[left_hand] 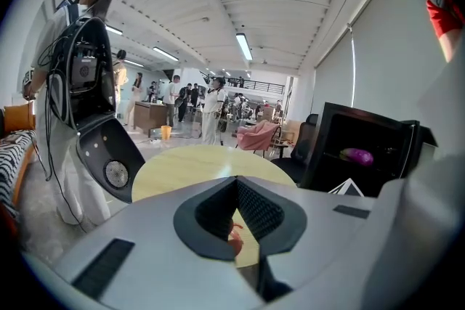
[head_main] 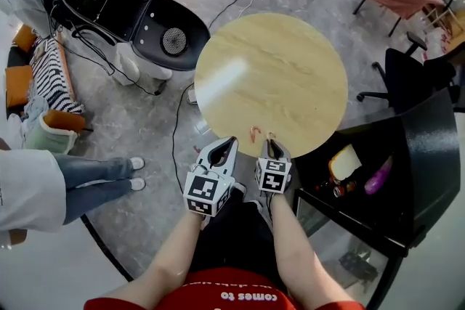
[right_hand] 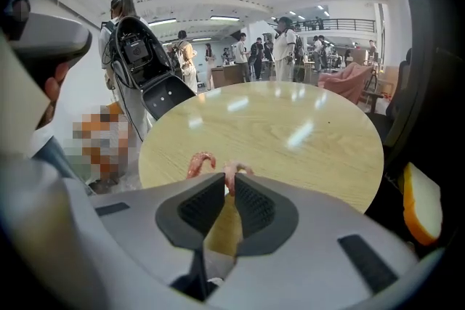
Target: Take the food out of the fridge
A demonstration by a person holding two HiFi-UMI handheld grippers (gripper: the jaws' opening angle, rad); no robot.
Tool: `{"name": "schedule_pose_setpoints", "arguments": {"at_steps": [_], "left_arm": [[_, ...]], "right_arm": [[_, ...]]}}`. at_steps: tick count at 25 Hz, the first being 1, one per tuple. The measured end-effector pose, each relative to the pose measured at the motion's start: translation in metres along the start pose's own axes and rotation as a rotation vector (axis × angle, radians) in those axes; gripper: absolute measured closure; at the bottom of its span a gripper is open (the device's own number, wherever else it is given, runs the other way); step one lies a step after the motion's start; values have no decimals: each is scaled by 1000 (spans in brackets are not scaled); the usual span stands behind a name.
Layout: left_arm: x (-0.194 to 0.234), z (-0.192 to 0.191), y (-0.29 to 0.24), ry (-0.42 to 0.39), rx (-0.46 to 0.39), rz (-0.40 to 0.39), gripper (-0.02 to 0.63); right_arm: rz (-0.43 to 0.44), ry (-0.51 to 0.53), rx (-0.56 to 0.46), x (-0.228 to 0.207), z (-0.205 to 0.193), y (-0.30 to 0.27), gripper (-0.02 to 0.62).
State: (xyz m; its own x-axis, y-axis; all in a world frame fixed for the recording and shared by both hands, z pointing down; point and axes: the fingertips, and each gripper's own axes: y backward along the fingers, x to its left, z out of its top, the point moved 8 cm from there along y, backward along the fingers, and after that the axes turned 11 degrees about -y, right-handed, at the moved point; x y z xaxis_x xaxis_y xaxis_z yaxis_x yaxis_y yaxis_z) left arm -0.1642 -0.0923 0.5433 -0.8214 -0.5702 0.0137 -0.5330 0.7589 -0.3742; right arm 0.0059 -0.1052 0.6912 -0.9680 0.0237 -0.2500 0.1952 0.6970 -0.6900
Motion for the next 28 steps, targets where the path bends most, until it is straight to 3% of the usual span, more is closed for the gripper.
{"name": "schedule_pose_setpoints", "arguments": {"at_steps": [5, 9, 21, 28], "left_arm": [[-3, 0, 0, 0, -2, -14, 603], [-2, 4, 3, 1, 1, -25, 603], [-11, 8, -2, -29, 12, -35, 603], [-1, 17, 26, -49, -9, -40, 603]], "right_arm": [[20, 5, 31, 1, -3, 2, 551], [22, 18, 52, 9, -1, 5, 511], [33, 38, -21, 15, 9, 20, 511], [24, 31, -61, 39, 13, 45, 511]]}}
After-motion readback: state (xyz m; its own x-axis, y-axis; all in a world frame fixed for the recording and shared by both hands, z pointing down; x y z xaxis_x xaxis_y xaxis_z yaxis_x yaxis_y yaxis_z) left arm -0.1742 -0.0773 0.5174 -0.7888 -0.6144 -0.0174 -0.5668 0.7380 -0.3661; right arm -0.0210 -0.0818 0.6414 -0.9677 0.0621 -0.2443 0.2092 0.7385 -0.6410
